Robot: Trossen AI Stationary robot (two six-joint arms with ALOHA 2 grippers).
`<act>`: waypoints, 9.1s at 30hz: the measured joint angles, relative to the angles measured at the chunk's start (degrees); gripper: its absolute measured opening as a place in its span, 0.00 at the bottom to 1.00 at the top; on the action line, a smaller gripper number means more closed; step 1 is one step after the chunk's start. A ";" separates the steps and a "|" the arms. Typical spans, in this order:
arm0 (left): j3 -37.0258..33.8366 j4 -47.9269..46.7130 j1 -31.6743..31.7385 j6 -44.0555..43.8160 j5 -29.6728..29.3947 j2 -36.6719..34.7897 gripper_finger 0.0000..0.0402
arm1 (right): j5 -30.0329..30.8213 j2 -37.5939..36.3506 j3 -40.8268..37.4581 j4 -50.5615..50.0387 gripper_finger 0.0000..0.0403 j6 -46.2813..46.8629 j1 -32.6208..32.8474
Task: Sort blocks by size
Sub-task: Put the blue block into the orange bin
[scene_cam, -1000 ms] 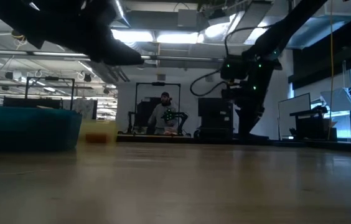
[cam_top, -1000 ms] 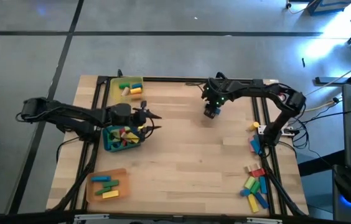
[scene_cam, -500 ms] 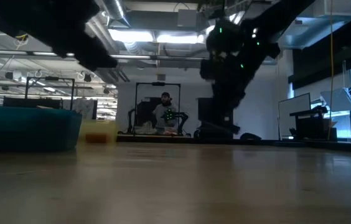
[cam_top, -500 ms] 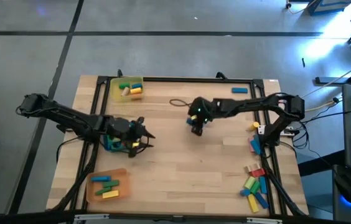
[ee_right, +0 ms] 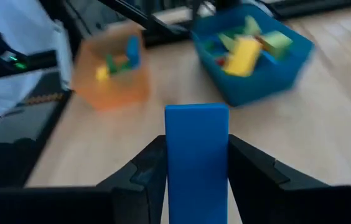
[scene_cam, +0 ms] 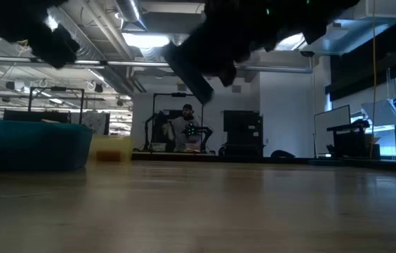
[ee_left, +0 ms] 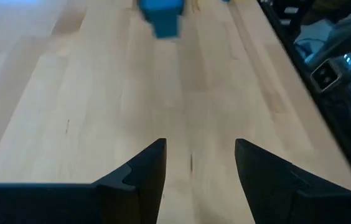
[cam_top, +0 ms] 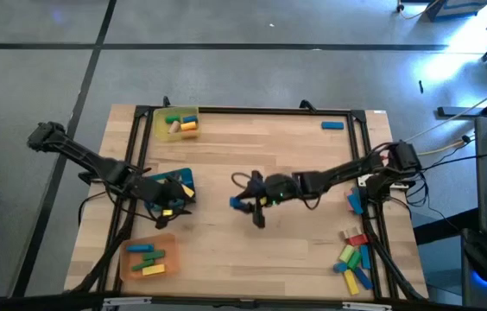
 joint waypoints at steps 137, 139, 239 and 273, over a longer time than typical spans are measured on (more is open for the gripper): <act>5.66 -7.29 -16.31 -17.91 4.68 14.77 0.44 | 11.88 40.04 66.61 -53.27 0.51 -4.11 15.00; 7.01 -9.17 -17.11 -18.87 4.69 16.11 0.44 | 11.84 40.05 66.61 -53.37 0.51 -3.40 15.00; 2.09 17.52 16.00 24.10 -2.97 17.69 0.44 | 17.04 -2.27 2.65 -62.01 0.31 4.04 -66.53; 2.09 17.04 18.54 24.55 -1.42 17.69 0.44 | 11.41 2.94 2.79 -58.51 0.03 -6.36 -49.57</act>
